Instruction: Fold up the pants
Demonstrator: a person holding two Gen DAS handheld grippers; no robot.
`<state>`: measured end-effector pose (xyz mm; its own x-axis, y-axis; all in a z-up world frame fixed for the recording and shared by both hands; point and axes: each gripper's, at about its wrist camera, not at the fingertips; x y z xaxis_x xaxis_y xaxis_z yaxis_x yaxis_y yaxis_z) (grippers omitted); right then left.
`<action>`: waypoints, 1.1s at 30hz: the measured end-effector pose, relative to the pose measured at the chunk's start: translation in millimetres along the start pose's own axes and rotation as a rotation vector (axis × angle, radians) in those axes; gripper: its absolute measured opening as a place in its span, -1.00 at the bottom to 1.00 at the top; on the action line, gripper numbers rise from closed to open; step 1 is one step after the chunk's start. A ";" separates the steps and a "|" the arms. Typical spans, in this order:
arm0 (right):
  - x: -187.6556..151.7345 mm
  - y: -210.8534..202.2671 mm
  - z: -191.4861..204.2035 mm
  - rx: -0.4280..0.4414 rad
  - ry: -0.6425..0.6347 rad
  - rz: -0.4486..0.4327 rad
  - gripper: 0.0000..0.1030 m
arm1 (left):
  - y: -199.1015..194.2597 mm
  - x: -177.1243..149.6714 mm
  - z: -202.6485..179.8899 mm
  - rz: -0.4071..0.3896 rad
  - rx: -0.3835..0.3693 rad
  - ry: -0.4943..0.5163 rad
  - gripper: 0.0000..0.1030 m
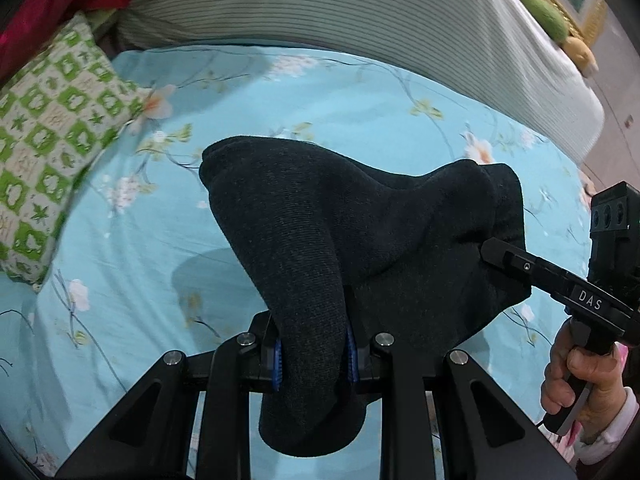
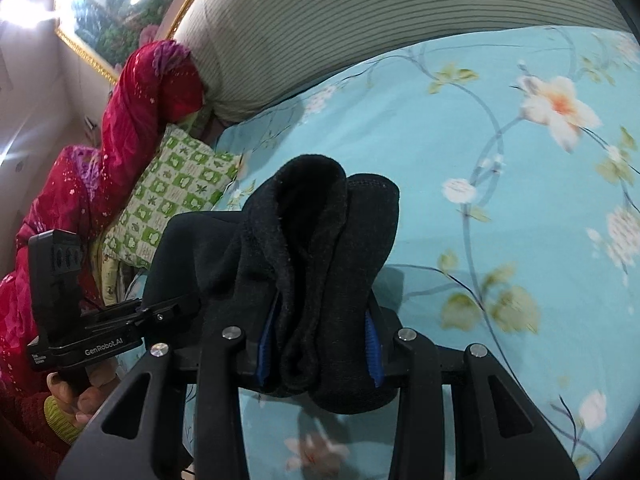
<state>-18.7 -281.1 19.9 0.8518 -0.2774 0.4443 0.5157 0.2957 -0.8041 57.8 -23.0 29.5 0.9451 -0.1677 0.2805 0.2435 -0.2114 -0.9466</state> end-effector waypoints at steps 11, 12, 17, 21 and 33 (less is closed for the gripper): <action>28.9 43.4 8.0 0.012 -0.041 0.070 -0.25 | 18.9 16.7 38.3 0.000 0.041 -0.067 -0.55; 30.8 48.3 7.4 0.010 -0.042 0.077 -0.25 | 21.7 17.7 40.9 0.004 0.042 -0.071 -0.55; 34.5 65.0 2.4 -0.005 -0.043 0.114 -0.25 | 36.2 20.7 51.4 0.027 0.045 -0.086 -0.55; 35.9 70.8 -0.1 -0.009 -0.038 0.125 -0.24 | 40.2 19.7 52.3 0.027 0.049 -0.082 -0.54; 37.7 81.7 -10.3 -0.035 -0.024 0.142 -0.01 | 59.9 17.5 62.4 0.037 0.032 -0.092 -0.33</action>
<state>54.6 -276.9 -33.2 0.9180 -0.2131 0.3344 0.3870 0.2979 -0.8726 102.5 21.5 -32.2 0.9693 -0.0857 0.2305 0.2130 -0.1756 -0.9611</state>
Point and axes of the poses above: each gripper's, at about its wrist camera, not at the fingertips, and y roughly the way its jaws point, z to its left, x to its top, and after that the axes turned 12 degrees about z, right-handed
